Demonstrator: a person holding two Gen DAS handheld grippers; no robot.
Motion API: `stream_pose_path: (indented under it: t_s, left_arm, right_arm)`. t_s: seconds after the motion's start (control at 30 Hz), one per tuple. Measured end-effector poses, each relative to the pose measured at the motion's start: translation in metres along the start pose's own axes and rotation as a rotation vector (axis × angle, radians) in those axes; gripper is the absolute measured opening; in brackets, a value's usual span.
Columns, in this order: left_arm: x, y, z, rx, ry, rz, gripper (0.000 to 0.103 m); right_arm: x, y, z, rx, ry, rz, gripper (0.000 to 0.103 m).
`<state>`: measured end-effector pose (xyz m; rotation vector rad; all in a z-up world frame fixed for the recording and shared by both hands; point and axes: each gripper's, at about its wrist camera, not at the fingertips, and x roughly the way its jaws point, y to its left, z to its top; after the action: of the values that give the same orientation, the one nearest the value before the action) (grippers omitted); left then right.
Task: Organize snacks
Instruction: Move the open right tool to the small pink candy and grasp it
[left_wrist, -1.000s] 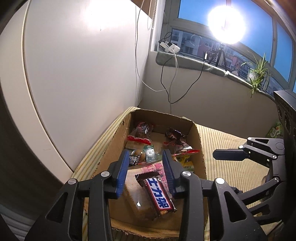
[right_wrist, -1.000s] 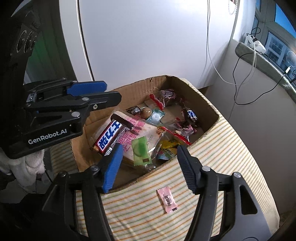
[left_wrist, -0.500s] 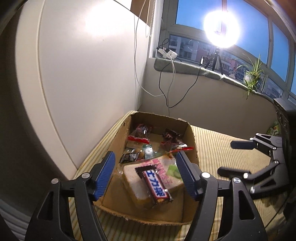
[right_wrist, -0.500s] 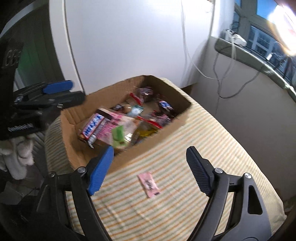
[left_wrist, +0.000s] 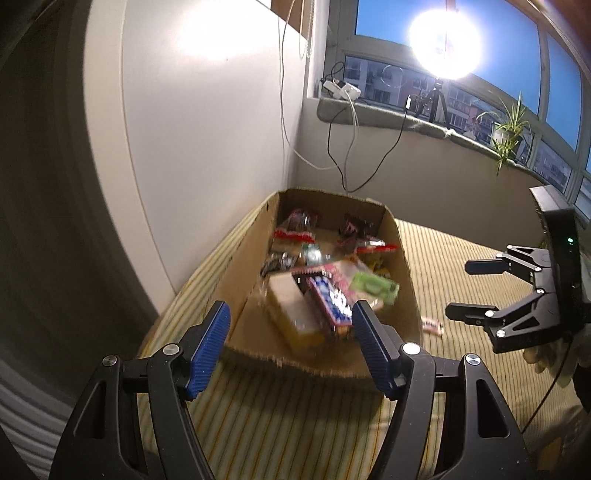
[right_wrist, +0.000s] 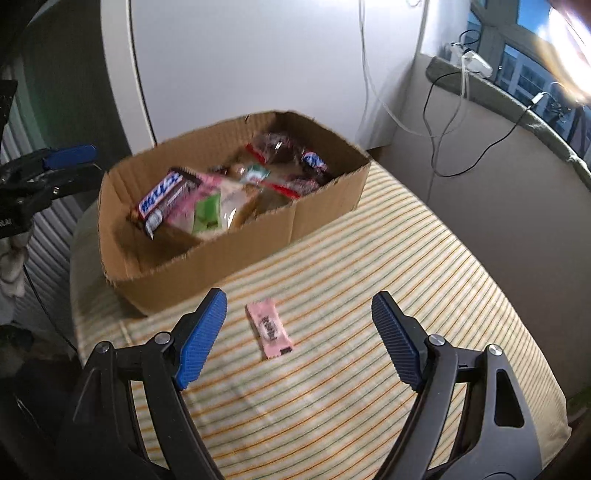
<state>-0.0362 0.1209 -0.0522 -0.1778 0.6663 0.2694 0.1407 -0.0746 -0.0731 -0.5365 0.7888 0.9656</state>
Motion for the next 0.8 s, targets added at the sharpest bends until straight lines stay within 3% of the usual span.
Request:
stream_pose_path:
  t_s: [0.2, 0.37, 0.5, 0.8]
  left_arm:
    - [-0.004, 0.002, -0.015, -0.021, 0.028, 0.0, 0.068]
    - [-0.007, 0.001, -0.02, -0.029, 0.03, -0.003, 0.068]
    - [-0.009, -0.001, -0.019, -0.028, 0.027, -0.006, 0.068]
    - [-0.009, -0.006, -0.02, -0.026, 0.027, -0.015, 0.068]
  right_arm:
    - [0.027, 0.006, -0.01, -0.014, 0.09, 0.026, 0.083]
    - [0.039, 0.006, -0.013, 0.003, 0.113, 0.046, 0.083]
    - [0.048, 0.006, -0.013, 0.009, 0.15, 0.067, 0.064]
    - [0.055, 0.009, -0.01, 0.005, 0.168, 0.086, 0.053]
